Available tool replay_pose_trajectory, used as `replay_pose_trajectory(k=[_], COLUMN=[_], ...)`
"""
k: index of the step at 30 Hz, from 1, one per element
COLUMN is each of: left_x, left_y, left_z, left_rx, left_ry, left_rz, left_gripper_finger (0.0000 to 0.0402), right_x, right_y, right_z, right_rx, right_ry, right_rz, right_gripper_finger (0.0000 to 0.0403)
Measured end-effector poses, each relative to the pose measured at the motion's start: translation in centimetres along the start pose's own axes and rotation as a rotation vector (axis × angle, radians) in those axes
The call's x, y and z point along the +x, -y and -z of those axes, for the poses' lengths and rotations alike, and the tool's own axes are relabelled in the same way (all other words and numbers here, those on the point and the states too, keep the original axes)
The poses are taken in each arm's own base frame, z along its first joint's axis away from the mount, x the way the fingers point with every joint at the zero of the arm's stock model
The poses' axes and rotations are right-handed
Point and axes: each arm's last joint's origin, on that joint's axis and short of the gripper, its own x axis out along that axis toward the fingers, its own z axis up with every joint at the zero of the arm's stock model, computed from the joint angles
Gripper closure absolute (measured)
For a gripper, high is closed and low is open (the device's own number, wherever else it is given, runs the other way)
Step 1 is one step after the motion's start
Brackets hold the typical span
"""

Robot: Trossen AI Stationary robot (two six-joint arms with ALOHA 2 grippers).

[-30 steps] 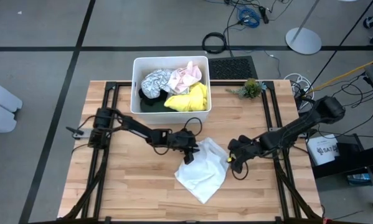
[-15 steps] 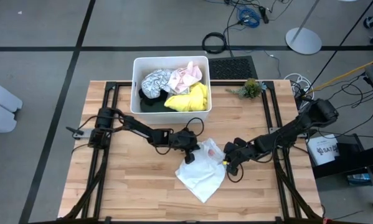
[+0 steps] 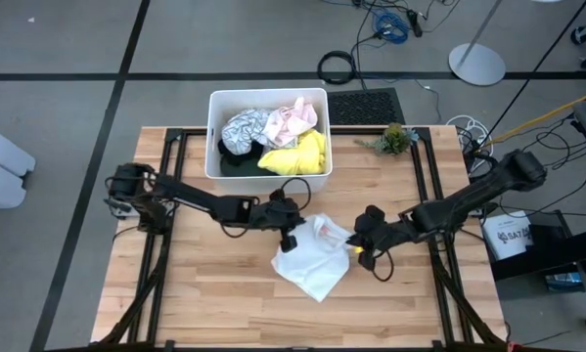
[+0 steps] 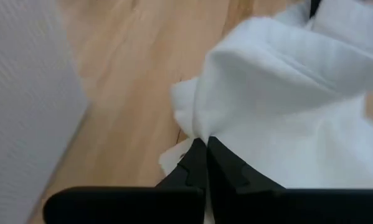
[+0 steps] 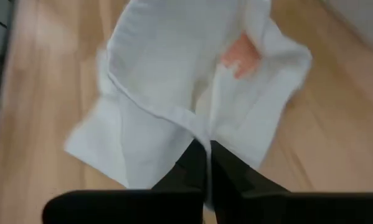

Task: Fold laundry
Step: Fold the white underwear

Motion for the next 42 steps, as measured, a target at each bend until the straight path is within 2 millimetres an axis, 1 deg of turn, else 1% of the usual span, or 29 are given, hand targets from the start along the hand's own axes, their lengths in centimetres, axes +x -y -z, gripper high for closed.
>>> replay_pose_trajectory(k=[2, 6, 8, 10, 13, 15, 17, 20, 24, 28, 34, 37, 42], left_x=[-0.8, -2.2, -2.8, -3.3, -4.1, -4.3, -4.4, -4.4, -4.5, -4.5, -4.9, -5.0, -5.0], left_y=[0.2, 0.6, 0.7, 0.7, 0.5, 0.5, 0.6, 0.8, 1.2, 1.5, 2.3, 2.6, 2.7], left_z=[-0.6, -1.3, -1.5, -1.1, -0.9, -1.0, -1.1, -1.3, -1.5, -2.3, -3.3, -3.5, -3.6], left_rx=[-0.002, 0.003, 0.022, 0.041, 0.045, 0.029, 0.019, 0.002, -0.001, 0.032, 0.067, 0.074, 0.074], left_ry=[0.028, 0.049, 0.049, 0.007, -0.033, -0.024, -0.015, -0.012, -0.003, 0.076, 0.201, 0.228, 0.231], left_rz=[-0.004, 0.005, 0.007, -0.011, -0.054, -0.077, -0.067, 0.0, 0.104, 0.152, 0.189, 0.206, 0.208], left_gripper_finger=[0.0399, 0.0399, 0.0399, 0.0399, 0.0399, 0.04, 0.04, 0.04, 0.04, 0.04, 0.04, 0.04, 0.04], right_x=[-0.6, -1.3, -1.4, -1.5, -1.5, -1.5, -1.5, -1.5, -1.6, -1.8, -1.0, -0.4, 0.5], right_y=[-0.4, -0.7, -0.5, -0.1, 0.4, 0.5, 0.4, -0.3, -1.5, -2.3, -2.8, -2.9, -2.8], right_z=[-0.9, -1.8, -1.8, -1.5, -1.1, -1.0, -1.1, -1.7, -2.9, -3.9, -4.6, -5.1, -5.9], right_rx=[-0.005, -0.002, -0.011, -0.005, 0.033, 0.064, 0.096, 0.107, 0.064, -0.026, -0.181, -0.225, -0.279], right_ry=[0.048, 0.068, 0.045, 0.013, -0.022, -0.027, -0.021, 0.008, 0.108, 0.194, 0.288, 0.332, 0.404], right_rz=[-0.011, 0.01, 0.037, 0.091, 0.145, 0.158, 0.139, 0.042, -0.1, -0.202, -0.219, -0.213, -0.201], right_gripper_finger=[0.0402, 0.0402, 0.0402, 0.0402, 0.0403, 0.0403, 0.0403, 0.0403, 0.0403, 0.0403, 0.0403, 0.0403, 0.0402])
